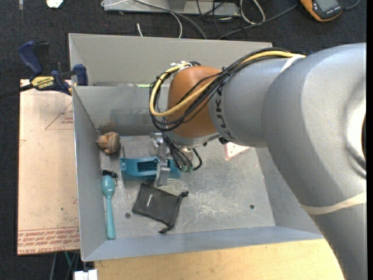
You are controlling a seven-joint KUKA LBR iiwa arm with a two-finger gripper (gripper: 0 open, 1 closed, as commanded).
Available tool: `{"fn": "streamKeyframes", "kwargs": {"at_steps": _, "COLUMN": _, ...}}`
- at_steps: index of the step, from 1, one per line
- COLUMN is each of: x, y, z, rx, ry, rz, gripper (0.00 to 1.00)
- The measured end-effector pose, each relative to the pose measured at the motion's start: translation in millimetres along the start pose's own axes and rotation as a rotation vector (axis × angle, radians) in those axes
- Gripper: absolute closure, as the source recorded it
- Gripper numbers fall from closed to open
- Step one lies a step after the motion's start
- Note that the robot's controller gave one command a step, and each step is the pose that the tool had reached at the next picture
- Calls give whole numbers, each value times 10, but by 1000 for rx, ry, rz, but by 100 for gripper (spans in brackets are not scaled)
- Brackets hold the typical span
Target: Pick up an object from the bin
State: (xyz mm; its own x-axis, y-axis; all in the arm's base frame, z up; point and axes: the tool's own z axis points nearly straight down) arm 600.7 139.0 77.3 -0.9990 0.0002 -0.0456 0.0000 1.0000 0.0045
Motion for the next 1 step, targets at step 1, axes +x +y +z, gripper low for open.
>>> {"fn": "streamKeyframes", "kwargs": {"at_steps": 1, "x": 0, "y": 0, "z": 0, "rx": 0, "ry": 0, "rz": 0, "gripper": 100}}
